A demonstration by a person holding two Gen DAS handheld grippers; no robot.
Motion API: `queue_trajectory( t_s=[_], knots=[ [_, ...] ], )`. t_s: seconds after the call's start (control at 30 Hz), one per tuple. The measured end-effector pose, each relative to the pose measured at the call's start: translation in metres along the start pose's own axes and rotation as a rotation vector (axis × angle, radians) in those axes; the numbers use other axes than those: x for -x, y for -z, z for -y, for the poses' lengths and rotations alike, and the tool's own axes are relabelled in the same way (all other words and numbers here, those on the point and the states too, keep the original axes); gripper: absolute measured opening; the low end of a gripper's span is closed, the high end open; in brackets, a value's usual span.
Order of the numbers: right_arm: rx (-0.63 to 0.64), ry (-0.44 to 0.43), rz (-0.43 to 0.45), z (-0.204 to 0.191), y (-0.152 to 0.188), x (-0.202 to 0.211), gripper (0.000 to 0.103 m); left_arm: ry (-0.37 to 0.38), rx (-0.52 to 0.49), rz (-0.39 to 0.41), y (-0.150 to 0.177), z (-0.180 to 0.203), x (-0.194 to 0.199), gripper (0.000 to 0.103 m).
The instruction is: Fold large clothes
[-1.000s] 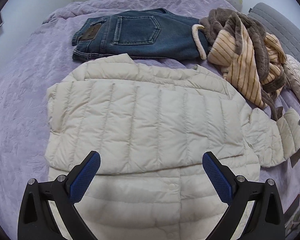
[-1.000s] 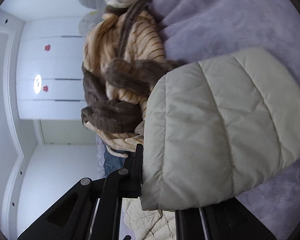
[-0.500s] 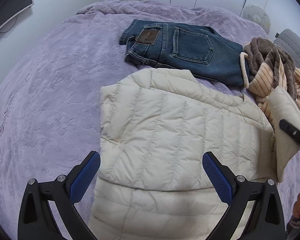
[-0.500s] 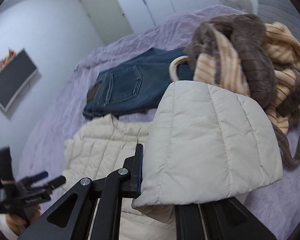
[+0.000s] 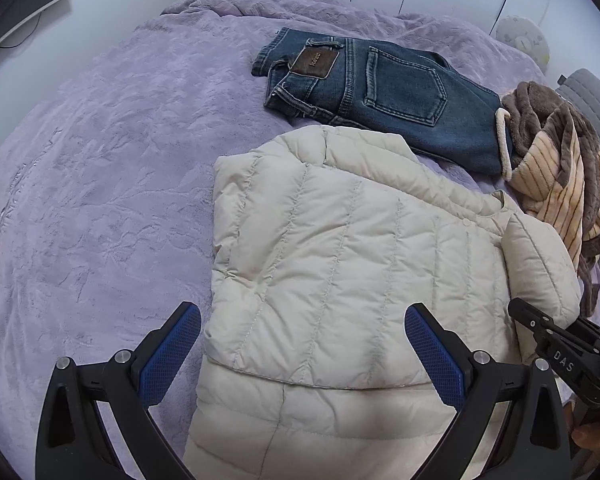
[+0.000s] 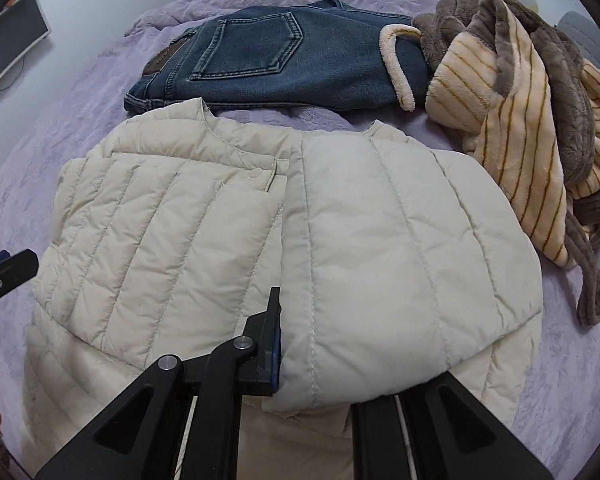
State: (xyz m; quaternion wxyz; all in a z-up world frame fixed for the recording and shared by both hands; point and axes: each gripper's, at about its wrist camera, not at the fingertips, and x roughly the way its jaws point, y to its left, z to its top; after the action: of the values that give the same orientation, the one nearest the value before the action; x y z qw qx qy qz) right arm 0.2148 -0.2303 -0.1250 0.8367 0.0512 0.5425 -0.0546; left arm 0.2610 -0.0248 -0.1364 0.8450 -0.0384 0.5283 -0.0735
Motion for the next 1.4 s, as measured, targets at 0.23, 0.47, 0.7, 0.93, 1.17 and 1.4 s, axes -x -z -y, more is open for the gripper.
queue_trajectory(
  t_s=[0.23,0.47,0.7,0.93,1.17,1.4],
  knots=[
    [-0.308,-0.185,0.033,0.047,0.015,0.028,0.07,0.026,-0.016,-0.002,-0.003,0.006,-0.005,0.102],
    [-0.74,-0.335,0.106,0.121,0.019,0.018,0.012,0.125,0.03,-0.021,-0.009,-0.004,-0.008,0.102],
    [-0.255,-0.295,0.167,0.033,-0.038,0.027,0.01,0.376,0.199,-0.042,-0.026,-0.038,-0.008,0.102],
    [0.076,-0.289,0.013,-0.058,-0.031,-0.004,0.012,0.579,0.246,-0.096,-0.036,-0.045,-0.016,0.102],
    [0.127,-0.208,0.012,-0.06,-0.015,0.011,0.048,0.604,0.182,-0.178,-0.037,-0.017,-0.038,0.102],
    [-0.063,-0.298,-0.027,0.009,0.022,0.04,0.048,0.519,0.084,-0.215,-0.045,0.022,-0.062,0.082]
  ],
)
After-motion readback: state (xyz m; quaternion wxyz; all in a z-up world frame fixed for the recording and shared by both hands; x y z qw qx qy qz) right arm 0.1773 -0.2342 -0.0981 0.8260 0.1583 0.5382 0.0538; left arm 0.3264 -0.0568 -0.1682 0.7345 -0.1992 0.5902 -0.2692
